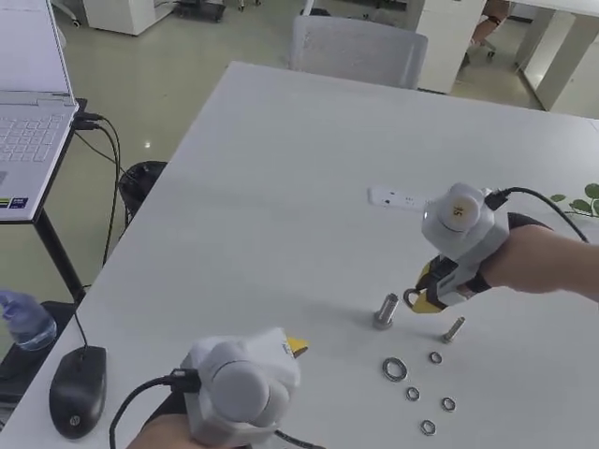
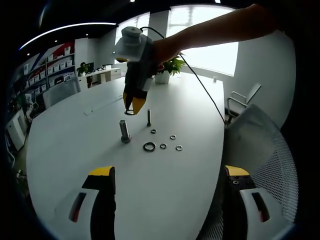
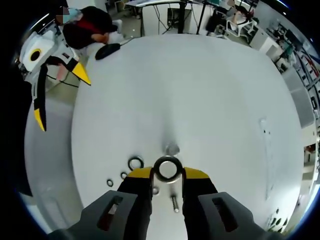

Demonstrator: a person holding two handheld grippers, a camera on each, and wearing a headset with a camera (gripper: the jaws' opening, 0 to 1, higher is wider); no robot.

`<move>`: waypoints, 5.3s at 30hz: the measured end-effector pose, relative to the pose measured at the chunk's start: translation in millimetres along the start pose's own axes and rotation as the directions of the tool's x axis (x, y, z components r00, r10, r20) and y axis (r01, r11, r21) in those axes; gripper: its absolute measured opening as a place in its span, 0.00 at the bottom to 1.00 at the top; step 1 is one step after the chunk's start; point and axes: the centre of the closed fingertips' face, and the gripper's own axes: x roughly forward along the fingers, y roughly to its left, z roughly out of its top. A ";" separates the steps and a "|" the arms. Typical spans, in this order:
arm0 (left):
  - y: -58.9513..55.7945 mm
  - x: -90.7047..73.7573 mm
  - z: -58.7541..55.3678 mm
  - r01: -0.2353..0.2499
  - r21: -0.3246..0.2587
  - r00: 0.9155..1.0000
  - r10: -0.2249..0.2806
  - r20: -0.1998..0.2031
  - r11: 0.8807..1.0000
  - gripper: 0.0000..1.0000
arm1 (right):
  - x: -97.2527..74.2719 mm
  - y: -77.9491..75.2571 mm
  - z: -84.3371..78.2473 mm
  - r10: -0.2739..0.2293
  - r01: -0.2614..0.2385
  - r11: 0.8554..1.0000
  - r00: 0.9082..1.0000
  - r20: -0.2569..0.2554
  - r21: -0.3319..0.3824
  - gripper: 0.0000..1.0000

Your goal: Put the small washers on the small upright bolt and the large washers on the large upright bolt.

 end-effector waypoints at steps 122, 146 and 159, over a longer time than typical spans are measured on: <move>-26.9 -6.7 -2.6 0.100 -0.064 0.995 -0.101 -0.003 0.993 0.83 | 30.4 -13.4 -7.3 -0.006 0.007 1.000 0.999 -0.042 0.018 0.41; -8.2 -5.0 16.9 -0.090 -0.157 0.995 0.094 0.016 0.984 0.83 | 7.0 10.7 -8.9 0.042 -0.037 0.987 0.999 0.026 -0.155 0.40; -10.2 -7.0 17.5 -0.155 -0.173 0.987 0.159 0.012 0.973 0.83 | 8.6 31.4 -20.5 0.075 -0.069 0.980 0.997 0.029 -0.188 0.39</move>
